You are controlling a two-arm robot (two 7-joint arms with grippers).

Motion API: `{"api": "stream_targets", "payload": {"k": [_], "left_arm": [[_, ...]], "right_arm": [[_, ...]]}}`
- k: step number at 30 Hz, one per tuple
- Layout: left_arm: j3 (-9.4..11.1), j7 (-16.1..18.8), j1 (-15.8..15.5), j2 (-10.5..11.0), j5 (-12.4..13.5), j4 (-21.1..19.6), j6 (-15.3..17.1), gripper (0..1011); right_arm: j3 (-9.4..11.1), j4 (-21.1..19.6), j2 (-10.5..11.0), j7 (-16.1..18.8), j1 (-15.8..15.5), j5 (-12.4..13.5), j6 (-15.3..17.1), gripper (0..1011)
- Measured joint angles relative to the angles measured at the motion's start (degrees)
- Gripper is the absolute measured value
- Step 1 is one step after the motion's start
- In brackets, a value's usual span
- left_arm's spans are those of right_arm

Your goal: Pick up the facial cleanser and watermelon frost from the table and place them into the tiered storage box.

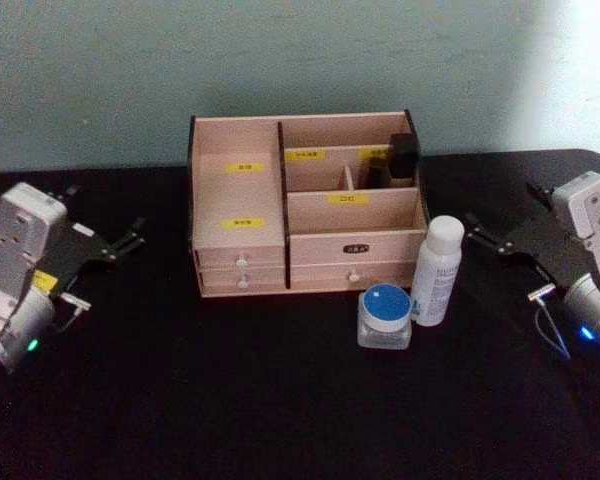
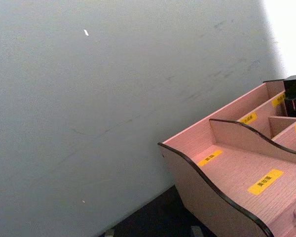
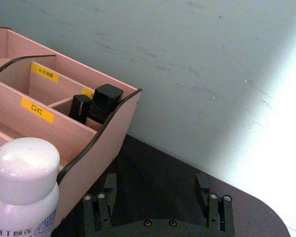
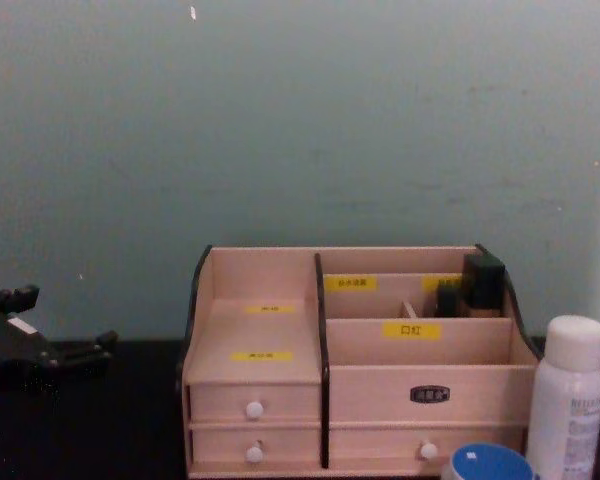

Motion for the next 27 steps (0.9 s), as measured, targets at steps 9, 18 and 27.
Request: {"api": "stream_targets", "payload": {"k": [9, 18, 27], "left_arm": [[0.0, 0.0, 0.0, 0.0, 0.0, 0.0, 0.0, 1001], [0.0, 0.0, 0.0, 0.0, 0.0, 0.0, 0.0, 1001], [0.0, 0.0, 0.0, 0.0, 0.0, 0.0, 0.0, 1001]], "right_arm": [[0.0, 0.0, 0.0, 0.0, 0.0, 0.0, 0.0, 1002], [0.0, 0.0, 0.0, 0.0, 0.0, 0.0, 0.0, 1003], [0.0, 0.0, 0.0, 0.0, 0.0, 0.0, 0.0, 1003]]}}
